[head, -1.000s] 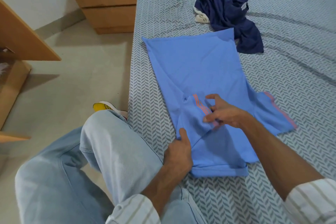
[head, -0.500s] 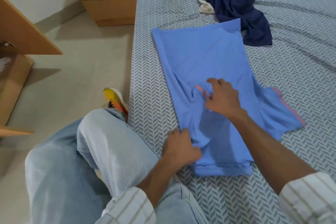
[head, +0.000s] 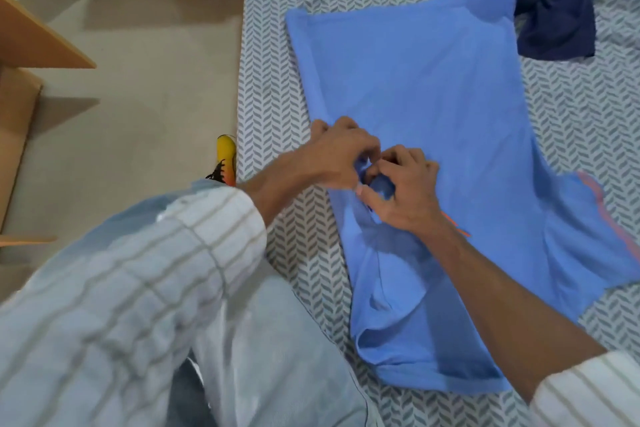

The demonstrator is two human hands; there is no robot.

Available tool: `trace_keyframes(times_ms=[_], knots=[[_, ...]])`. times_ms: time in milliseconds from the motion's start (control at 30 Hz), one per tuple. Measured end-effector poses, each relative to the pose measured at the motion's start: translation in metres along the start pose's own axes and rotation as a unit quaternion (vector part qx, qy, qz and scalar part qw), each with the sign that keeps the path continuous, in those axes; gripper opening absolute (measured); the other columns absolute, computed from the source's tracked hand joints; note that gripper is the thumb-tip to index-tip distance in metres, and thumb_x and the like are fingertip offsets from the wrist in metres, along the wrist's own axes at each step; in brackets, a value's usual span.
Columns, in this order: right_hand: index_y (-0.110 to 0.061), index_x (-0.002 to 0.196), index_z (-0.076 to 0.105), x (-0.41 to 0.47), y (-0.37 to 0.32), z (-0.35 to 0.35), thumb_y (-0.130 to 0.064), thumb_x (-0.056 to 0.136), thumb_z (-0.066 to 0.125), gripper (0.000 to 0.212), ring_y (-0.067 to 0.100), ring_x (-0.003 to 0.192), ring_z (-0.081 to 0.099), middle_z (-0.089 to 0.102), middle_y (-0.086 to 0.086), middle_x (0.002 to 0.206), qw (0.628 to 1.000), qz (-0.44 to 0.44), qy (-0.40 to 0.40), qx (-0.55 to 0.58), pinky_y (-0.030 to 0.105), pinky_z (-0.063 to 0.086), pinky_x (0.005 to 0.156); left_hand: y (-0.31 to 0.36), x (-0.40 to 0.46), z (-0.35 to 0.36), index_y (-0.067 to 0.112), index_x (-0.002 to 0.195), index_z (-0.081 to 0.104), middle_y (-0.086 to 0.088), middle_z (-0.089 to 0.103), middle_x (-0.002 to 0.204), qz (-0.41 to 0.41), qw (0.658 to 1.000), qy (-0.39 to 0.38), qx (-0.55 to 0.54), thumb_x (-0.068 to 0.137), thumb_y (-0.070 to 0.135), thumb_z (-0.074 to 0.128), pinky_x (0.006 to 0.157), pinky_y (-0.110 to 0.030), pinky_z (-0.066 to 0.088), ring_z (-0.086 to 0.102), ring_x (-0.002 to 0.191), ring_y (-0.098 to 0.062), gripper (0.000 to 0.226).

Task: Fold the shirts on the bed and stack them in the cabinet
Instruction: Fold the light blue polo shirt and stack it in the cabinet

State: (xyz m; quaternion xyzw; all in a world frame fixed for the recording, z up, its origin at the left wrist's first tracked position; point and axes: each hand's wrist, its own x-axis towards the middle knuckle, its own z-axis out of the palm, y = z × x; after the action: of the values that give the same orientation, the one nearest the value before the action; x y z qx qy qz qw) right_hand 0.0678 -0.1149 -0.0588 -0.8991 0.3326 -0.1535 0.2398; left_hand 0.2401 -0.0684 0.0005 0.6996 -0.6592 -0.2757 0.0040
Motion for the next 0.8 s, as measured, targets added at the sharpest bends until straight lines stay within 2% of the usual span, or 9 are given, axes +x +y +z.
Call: trace_keyframes(times_ms=[100,200,300,367,467,567,633,700,800], knots=[[-0.029,0.080,0.069,0.002,0.004,0.006,-0.052,0.074,0.067,0.024,0.022,0.094,0.052,0.059,-0.010,0.096,1.000,-0.005,0.024,-0.006,0.039,0.033,0.076,0.000,0.027,-0.021,0.037,0.104,0.056,0.012,0.058,0.083,0.012,0.989,-0.111,0.093,0.074,0.033,0.056,0.081,-0.041,0.025,0.042,0.116,-0.015,0.030],[-0.021,0.074,0.067,0.003,0.005,0.009,-0.035,0.070,0.059,0.017,0.026,0.087,0.053,0.061,-0.006,0.089,0.998,0.005,0.065,0.020,0.037,0.032,0.077,-0.002,0.040,-0.040,0.032,0.091,0.062,0.012,0.057,0.081,0.030,0.961,-0.187,0.203,0.069,0.033,0.047,0.084,-0.044,0.028,0.047,0.106,-0.017,0.027],[-0.014,0.066,0.061,0.002,0.005,0.009,-0.028,0.066,0.054,0.016,0.029,0.077,0.053,0.060,0.000,0.079,0.993,0.013,0.105,0.050,0.039,0.036,0.073,-0.010,0.054,-0.060,0.025,0.085,0.066,0.006,0.063,0.080,0.004,0.937,-0.233,0.260,0.057,0.033,0.045,0.091,-0.050,0.033,0.055,0.103,-0.023,0.036],[-0.012,0.064,0.059,0.003,0.006,0.010,-0.027,0.064,0.055,0.015,0.029,0.074,0.052,0.060,0.001,0.077,0.992,0.016,0.110,0.052,0.040,0.038,0.070,-0.020,0.068,-0.075,0.022,0.080,0.064,0.002,0.063,0.081,-0.027,0.928,-0.249,0.274,0.062,0.034,0.053,0.093,-0.054,0.033,0.056,0.103,-0.027,0.025],[-0.011,0.062,0.059,0.002,0.007,0.012,-0.026,0.062,0.056,0.015,0.029,0.074,0.052,0.060,0.001,0.078,0.993,0.013,0.109,0.045,0.038,0.036,0.070,-0.045,0.090,-0.103,0.028,0.076,0.062,-0.001,0.060,0.084,-0.073,0.919,-0.235,0.308,0.067,0.038,0.055,0.098,-0.061,0.034,0.054,0.108,-0.035,0.015],[-0.011,0.062,0.058,0.003,0.007,0.013,-0.026,0.061,0.057,0.014,0.028,0.075,0.051,0.060,0.001,0.078,0.993,0.018,0.111,0.044,0.036,0.034,0.071,-0.077,0.110,-0.130,0.046,0.076,0.057,-0.004,0.050,0.097,-0.137,0.913,-0.191,0.333,0.068,0.042,0.048,0.096,-0.062,0.034,0.036,0.127,-0.045,0.013],[-0.012,0.062,0.058,0.002,0.006,0.014,-0.026,0.061,0.056,0.015,0.027,0.075,0.050,0.059,0.002,0.078,0.992,0.018,0.116,0.039,0.036,0.033,0.070,-0.097,0.122,-0.144,0.039,0.085,0.061,-0.005,0.045,0.093,-0.140,0.913,-0.147,0.354,0.071,0.041,0.051,0.097,-0.063,0.032,0.030,0.128,-0.041,0.017],[-0.012,0.061,0.057,0.003,0.005,0.015,-0.026,0.060,0.055,0.014,0.026,0.075,0.049,0.059,0.002,0.078,0.992,0.019,0.118,0.037,0.036,0.032,0.070,-0.112,0.131,-0.151,0.029,0.094,0.066,-0.004,0.052,0.091,-0.108,0.908,-0.086,0.395,0.078,0.031,0.063,0.101,-0.065,0.028,0.033,0.120,-0.033,0.016],[-0.011,0.060,0.056,0.003,0.004,0.016,-0.023,0.059,0.055,0.013,0.025,0.075,0.048,0.058,0.004,0.081,0.991,0.031,0.123,0.043,0.036,0.034,0.070,-0.128,0.142,-0.151,0.019,0.102,0.071,-0.007,0.057,0.102,-0.079,0.921,0.030,0.379,0.087,0.017,0.065,0.100,-0.062,0.029,0.036,0.119,-0.033,0.016]])
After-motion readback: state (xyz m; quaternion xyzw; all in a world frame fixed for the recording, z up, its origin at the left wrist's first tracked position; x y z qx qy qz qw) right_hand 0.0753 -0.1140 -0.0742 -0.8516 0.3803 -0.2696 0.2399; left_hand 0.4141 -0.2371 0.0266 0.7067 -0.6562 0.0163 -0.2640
